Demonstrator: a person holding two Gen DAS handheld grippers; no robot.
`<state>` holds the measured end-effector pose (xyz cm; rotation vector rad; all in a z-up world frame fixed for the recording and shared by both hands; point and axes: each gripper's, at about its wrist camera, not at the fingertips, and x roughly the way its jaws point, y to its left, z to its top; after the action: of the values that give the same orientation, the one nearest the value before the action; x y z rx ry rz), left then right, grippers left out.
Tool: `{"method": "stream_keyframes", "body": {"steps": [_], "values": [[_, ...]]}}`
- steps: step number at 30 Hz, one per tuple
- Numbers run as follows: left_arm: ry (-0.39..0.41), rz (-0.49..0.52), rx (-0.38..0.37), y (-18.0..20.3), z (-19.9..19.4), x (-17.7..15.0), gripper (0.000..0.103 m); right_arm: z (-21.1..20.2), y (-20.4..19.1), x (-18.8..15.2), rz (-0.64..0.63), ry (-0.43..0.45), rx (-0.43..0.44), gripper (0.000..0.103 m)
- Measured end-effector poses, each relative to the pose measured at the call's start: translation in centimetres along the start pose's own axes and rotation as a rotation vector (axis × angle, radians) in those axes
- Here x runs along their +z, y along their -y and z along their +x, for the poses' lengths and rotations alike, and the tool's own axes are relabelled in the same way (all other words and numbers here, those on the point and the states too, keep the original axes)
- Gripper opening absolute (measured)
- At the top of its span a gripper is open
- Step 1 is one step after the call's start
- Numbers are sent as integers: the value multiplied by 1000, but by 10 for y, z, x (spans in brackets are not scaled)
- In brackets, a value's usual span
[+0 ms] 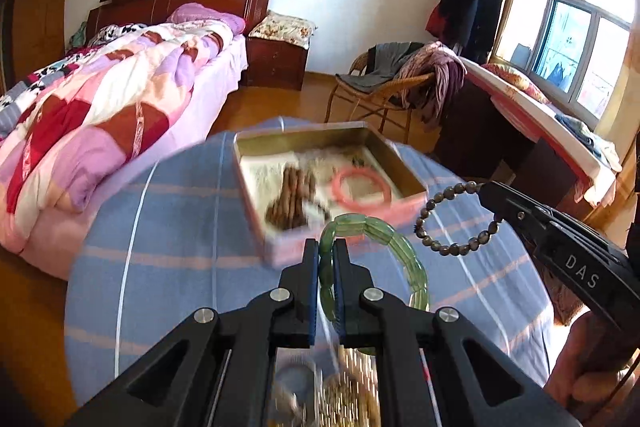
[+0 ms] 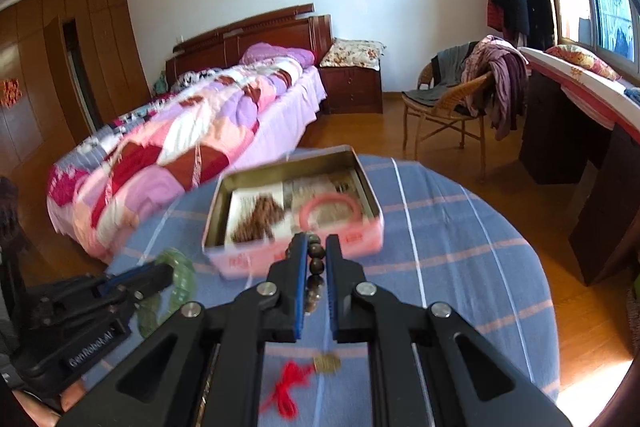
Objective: Organize jewelry
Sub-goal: 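Carry the jade bangle and grey bracelet into the tin and release both, then reach the right tool to the red string and grasp it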
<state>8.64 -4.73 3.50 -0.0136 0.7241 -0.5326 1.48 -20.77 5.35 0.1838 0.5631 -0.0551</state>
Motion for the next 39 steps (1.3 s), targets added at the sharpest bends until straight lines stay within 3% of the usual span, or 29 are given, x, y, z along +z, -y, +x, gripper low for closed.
{"method": "stream_keyframes", "body": {"steps": [4, 9, 18, 19, 21, 22, 23, 25, 29, 31, 39], "values": [[18, 8, 26, -4, 26, 32, 6, 23, 2, 28, 21, 36, 26, 12], [-16, -12, 27, -15, 73, 55, 6, 71, 6, 49, 64, 29, 53, 12], [-139, -26, 60, -29, 151, 66, 6, 158, 22, 44, 133, -116, 138, 13], [-164, -18, 80, -29, 158, 64, 6, 161, 23, 44, 129, -130, 130, 16], [-183, -15, 109, -31, 164, 65, 9, 164, 26, 41, 132, -138, 111, 38], [-189, -17, 114, -32, 162, 64, 11, 161, 29, 40, 140, -138, 108, 63], [-198, -20, 114, -33, 162, 66, 15, 155, 32, 38, 154, -121, 104, 78], [-199, -29, 118, -33, 151, 65, 24, 138, 36, 39, 170, -69, 96, 80], [-144, -17, 158, -27, 118, 60, 60, 105, 31, 41, 145, -30, 37, 80], [-119, 1, 178, -22, 99, 55, 66, 87, 27, 39, 131, -18, 21, 80], [-56, 25, 219, -3, 27, 28, 67, 36, 14, 14, 69, -25, -29, 80]]}}
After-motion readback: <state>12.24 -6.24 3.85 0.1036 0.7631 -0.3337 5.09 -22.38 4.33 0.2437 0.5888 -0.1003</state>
